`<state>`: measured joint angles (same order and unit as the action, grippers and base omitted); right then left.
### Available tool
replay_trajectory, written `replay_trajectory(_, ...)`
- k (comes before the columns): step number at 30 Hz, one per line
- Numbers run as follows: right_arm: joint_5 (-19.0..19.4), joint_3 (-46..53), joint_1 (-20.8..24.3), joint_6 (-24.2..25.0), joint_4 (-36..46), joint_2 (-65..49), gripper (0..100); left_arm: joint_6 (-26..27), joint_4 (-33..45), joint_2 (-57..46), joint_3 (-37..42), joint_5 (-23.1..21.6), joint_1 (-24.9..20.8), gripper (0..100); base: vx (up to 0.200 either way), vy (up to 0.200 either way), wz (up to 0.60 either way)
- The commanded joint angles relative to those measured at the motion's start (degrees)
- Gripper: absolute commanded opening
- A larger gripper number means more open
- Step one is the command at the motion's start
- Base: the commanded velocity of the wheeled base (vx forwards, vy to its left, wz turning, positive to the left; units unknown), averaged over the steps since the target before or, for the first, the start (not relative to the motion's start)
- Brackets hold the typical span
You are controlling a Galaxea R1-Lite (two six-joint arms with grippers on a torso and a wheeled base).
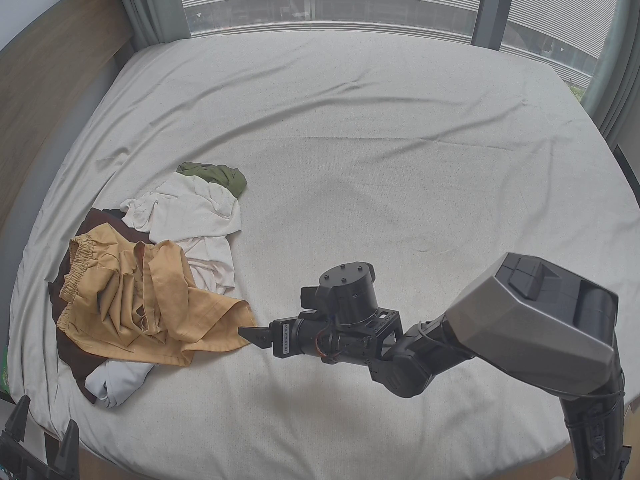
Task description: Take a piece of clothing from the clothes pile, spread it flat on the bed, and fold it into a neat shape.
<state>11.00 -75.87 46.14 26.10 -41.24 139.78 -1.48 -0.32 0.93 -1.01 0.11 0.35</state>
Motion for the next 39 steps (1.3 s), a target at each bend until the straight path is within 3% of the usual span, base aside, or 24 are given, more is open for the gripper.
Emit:
replay_trajectory(1,-0.01,-1.65,0.79,0.44,-0.16,2.87,100,-0.02,-0.03,-0.93,1.01,0.07,0.00,100,0.000,0.000,0.00)
replay_trajectory(7,-0.10,-4.90,1.76,2.82,-0.07,4.10,100,-0.02,-0.03,-0.93,1.01,0.07,0.09,100,0.000,0.000,0.00)
replay_trajectory(31,-0.19,-11.23,3.17,3.26,1.51,8.85,100,-0.19,-0.03,-0.93,1.01,0.07,0.00,100,0.000,0.000,0.00)
replay_trajectory(33,-1.50,-12.02,2.99,3.34,1.43,9.46,100,-0.19,-0.03,-0.93,1.01,0.07,0.00,100,0.000,0.000,0.00)
replay_trajectory(34,-1.77,-12.28,2.81,3.43,1.43,9.46,0,-0.19,-0.03,-0.93,1.01,0.07,0.00,100,0.000,0.000,0.00)
replay_trajectory(39,-1.94,-12.28,2.90,3.87,1.43,9.46,0,-0.19,-0.03,-0.93,1.01,0.07,0.00,100,0.000,0.000,0.00)
